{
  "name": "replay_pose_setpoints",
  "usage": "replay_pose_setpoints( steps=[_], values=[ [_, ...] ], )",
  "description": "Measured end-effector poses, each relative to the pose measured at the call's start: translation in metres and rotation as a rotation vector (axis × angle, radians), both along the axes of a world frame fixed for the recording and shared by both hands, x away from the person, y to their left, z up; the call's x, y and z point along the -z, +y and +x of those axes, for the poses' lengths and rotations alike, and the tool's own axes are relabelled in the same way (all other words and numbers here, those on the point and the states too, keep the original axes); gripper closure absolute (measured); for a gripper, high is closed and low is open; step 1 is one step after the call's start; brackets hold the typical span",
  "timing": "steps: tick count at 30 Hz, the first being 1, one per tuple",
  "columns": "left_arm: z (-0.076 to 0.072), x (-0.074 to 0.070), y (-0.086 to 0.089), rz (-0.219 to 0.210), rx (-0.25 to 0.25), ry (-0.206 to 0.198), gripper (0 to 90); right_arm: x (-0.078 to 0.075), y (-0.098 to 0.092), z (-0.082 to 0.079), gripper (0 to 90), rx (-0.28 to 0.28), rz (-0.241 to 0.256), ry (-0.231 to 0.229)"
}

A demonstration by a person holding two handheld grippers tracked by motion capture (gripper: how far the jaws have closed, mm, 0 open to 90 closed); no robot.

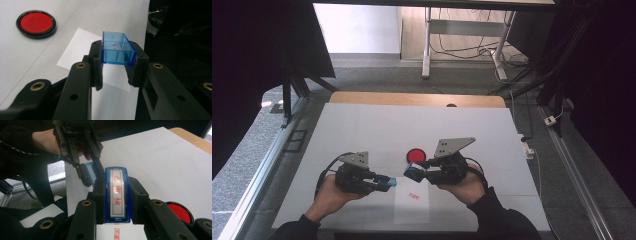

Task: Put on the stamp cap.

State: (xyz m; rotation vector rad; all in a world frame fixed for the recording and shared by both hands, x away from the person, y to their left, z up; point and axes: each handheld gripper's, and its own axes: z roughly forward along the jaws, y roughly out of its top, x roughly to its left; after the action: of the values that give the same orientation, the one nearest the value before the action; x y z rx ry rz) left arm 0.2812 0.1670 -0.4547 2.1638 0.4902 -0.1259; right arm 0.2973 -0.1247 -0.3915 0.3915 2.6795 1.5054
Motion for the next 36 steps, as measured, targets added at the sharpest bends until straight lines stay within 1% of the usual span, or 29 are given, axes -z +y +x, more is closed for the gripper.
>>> replay_pose_setpoints(
  steps=[4, 10, 14, 17, 22, 25, 28, 31, 35, 36],
  values=[
    [0.006, -0.001, -0.006, -0.012, 0.024, 0.006, 68.7, -0.003, -0.002, 0.000, 70.1, -0.003, 0.007, -0.001],
    [0.015, -0.004, -0.016, -0.030, 0.082, -0.001, 68.7, -0.007, -0.004, 0.000, 70.1, -0.010, 0.020, -0.006],
    [0.019, -0.006, -0.024, -0.036, 0.112, -0.009, 68.7, -0.008, -0.005, 0.001, 70.1, -0.009, 0.028, -0.005],
    [0.023, -0.008, -0.029, -0.048, 0.141, -0.012, 68.7, -0.009, -0.006, 0.001, 70.1, -0.012, 0.033, -0.005],
    [0.030, -0.010, -0.036, -0.074, 0.175, -0.012, 68.8, -0.011, -0.006, 0.000, 70.1, -0.024, 0.041, -0.010],
    [0.030, -0.009, -0.038, -0.087, 0.193, -0.015, 68.8, -0.011, -0.007, 0.001, 70.1, -0.023, 0.043, -0.008],
    [0.027, -0.009, -0.037, -0.086, 0.205, -0.020, 68.9, -0.010, -0.008, 0.001, 70.1, -0.028, 0.053, -0.002],
    [0.026, -0.007, -0.035, -0.098, 0.219, -0.017, 68.9, -0.009, -0.007, 0.001, 70.1, -0.041, 0.055, 0.003],
    [0.025, -0.004, -0.035, -0.100, 0.241, -0.014, 68.9, -0.008, -0.004, -0.002, 70.1, -0.068, 0.048, 0.006],
    [0.025, -0.003, -0.035, -0.098, 0.248, -0.016, 68.9, -0.008, -0.003, -0.002, 70.1, -0.076, 0.053, 0.010]
  ],
)
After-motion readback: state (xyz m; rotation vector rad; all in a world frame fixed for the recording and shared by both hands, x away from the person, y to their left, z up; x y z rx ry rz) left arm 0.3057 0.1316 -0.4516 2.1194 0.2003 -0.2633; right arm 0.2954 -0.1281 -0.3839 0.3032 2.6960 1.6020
